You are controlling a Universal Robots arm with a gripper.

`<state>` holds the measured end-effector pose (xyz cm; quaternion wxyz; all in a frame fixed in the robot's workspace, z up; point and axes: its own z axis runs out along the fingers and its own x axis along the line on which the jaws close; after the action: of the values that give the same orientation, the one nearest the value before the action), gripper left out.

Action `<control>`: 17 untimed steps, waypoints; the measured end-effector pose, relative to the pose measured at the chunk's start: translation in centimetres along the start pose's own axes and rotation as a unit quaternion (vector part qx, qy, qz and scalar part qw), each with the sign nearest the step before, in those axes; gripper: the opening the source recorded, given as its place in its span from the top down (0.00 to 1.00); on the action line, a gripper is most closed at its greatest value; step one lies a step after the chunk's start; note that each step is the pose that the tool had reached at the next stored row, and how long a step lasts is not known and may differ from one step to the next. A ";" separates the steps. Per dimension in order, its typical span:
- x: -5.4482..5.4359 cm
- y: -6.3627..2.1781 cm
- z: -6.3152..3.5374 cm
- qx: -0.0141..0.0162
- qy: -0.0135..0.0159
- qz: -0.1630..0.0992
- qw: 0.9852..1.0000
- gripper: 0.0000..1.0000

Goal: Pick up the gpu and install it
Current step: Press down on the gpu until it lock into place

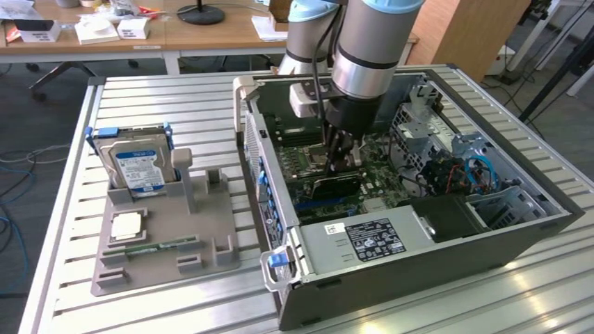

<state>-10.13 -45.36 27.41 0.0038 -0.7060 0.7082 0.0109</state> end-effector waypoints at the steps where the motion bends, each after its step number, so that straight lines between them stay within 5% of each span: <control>1: 0.0 0.00 0.11 0.000 0.000 0.000 1.000 0.90; 17: 0.0 0.06 0.40 0.000 0.000 0.000 1.000 0.90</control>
<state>-10.19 -45.36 27.01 0.0037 -0.7059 0.7082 0.0108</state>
